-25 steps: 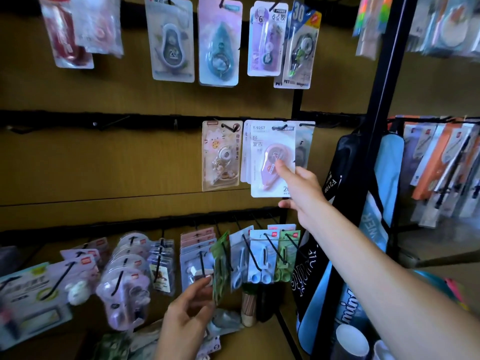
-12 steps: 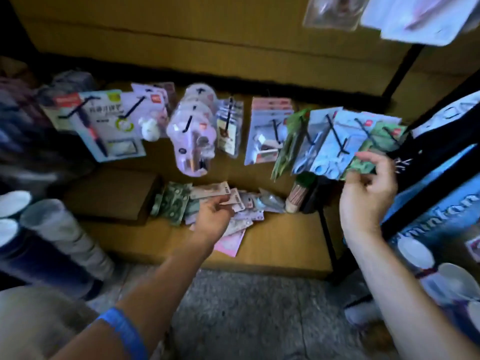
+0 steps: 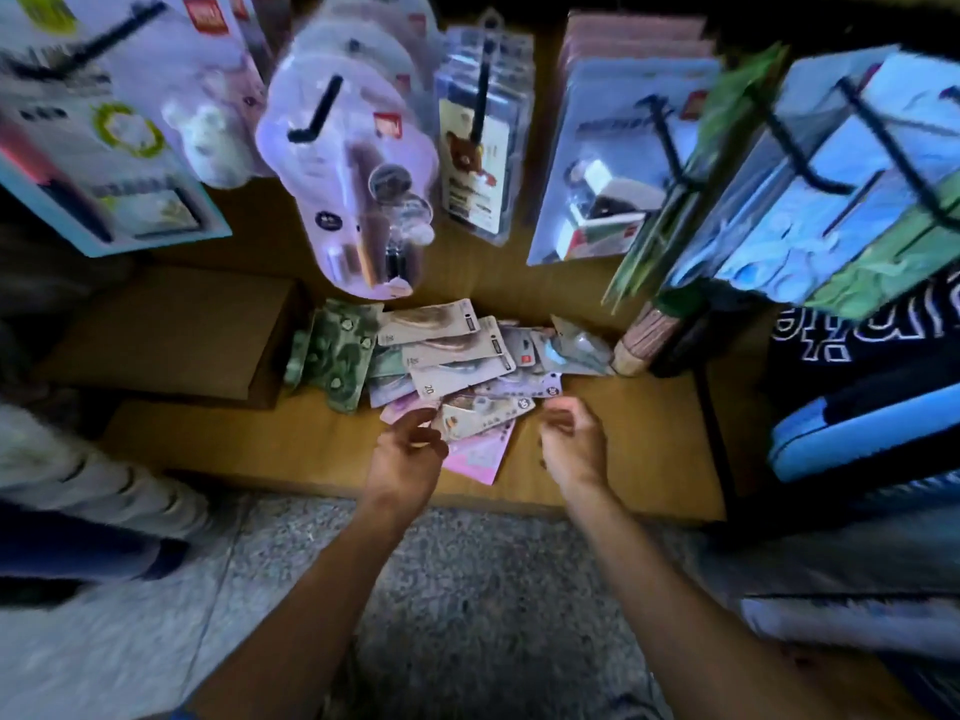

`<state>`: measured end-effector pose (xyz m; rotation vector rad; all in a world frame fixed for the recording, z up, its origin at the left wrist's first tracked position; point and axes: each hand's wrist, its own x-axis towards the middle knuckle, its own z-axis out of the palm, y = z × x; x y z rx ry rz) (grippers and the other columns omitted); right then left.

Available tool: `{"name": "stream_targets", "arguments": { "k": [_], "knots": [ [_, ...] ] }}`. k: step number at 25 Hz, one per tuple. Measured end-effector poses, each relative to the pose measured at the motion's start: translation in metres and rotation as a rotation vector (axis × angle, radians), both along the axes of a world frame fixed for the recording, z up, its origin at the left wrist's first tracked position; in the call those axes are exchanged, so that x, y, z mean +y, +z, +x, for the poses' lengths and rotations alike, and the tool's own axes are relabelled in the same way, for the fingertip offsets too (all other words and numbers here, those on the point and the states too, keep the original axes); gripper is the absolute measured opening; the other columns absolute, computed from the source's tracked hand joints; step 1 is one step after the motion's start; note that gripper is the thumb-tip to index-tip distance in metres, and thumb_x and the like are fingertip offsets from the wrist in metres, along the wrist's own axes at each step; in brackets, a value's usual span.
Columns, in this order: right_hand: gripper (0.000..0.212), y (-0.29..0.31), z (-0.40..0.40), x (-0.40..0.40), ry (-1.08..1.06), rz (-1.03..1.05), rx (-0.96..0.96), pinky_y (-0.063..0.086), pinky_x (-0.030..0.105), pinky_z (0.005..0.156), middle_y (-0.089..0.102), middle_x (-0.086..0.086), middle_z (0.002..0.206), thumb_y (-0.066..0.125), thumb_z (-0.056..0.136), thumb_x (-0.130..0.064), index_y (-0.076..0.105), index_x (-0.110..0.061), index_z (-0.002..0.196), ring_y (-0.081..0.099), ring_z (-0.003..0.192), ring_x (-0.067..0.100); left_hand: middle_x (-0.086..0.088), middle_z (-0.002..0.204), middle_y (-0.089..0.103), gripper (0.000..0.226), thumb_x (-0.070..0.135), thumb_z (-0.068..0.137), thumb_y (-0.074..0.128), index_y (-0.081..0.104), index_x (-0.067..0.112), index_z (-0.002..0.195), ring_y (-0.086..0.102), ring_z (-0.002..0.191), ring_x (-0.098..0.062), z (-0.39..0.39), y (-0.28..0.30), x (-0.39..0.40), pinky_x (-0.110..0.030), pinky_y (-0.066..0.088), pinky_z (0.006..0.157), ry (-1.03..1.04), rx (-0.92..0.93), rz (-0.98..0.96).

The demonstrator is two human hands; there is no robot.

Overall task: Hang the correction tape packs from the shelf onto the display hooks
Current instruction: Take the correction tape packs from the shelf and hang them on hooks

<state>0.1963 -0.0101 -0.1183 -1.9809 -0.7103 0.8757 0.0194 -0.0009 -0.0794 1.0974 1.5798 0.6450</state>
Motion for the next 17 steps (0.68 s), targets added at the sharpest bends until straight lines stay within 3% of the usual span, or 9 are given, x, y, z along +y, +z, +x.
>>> {"name": "stream_targets", "arguments": {
  "k": [3,5,8,11,14,17],
  "knots": [
    [0.019,-0.043,-0.019,0.024,0.073,-0.157,0.213,0.053,0.038,0.076,0.067,0.0,0.094,0.065,0.084,-0.006,0.062,-0.025,0.09,0.061,0.087,0.02,-0.004,0.098,0.065,0.033,0.004,0.086,0.061,0.063,0.016,0.117,0.058,0.084,-0.018,-0.015,-0.022,0.002,-0.025,0.043,0.072,0.016,0.062,-0.036],
    [0.021,-0.062,-0.029,0.037,0.079,-0.184,0.291,0.048,0.031,0.068,0.066,0.005,0.094,0.068,0.081,-0.005,0.064,-0.021,0.095,0.06,0.082,0.021,-0.006,0.097,0.065,0.034,-0.001,0.086,0.059,0.063,0.013,0.117,0.058,0.083,-0.018,-0.022,-0.029,0.0,-0.029,0.046,0.075,0.078,0.011,-0.085],
    [0.016,-0.079,-0.038,0.05,-0.068,-0.134,0.287,0.045,0.024,0.058,0.067,0.007,0.087,0.07,0.079,-0.003,0.067,-0.016,0.088,0.06,0.07,0.019,-0.007,0.091,0.064,0.034,-0.009,0.087,0.052,0.063,0.013,0.11,0.056,0.077,-0.016,-0.024,-0.033,-0.001,-0.03,0.046,0.073,0.155,-0.115,-0.161],
    [0.021,-0.077,-0.038,0.054,-0.179,-0.029,0.396,0.043,0.017,0.046,0.065,0.006,0.087,0.068,0.08,0.003,0.066,-0.014,0.092,0.059,0.063,0.015,-0.006,0.094,0.067,0.037,-0.008,0.086,0.052,0.065,0.017,0.11,0.058,0.085,-0.019,-0.025,-0.033,0.0,-0.033,0.047,0.08,0.147,-0.135,-0.146],
    [0.024,-0.06,-0.032,0.053,-0.211,0.028,0.497,0.045,0.016,0.046,0.066,0.003,0.08,0.067,0.079,0.009,0.067,-0.012,0.091,0.059,0.064,0.017,-0.009,0.095,0.066,0.038,-0.011,0.086,0.049,0.063,0.014,0.111,0.058,0.08,-0.016,-0.028,-0.034,0.002,-0.029,0.045,0.073,0.168,-0.15,-0.137],
    [0.016,-0.043,-0.017,0.034,-0.339,-0.003,0.498,0.046,0.02,0.055,0.067,0.002,0.081,0.07,0.08,0.002,0.073,-0.011,0.088,0.06,0.073,0.017,-0.011,0.091,0.065,0.038,-0.013,0.085,0.047,0.063,0.012,0.109,0.056,0.077,-0.019,-0.024,-0.026,-0.003,-0.027,0.042,0.068,0.2,-0.17,-0.116]
  ]
}}
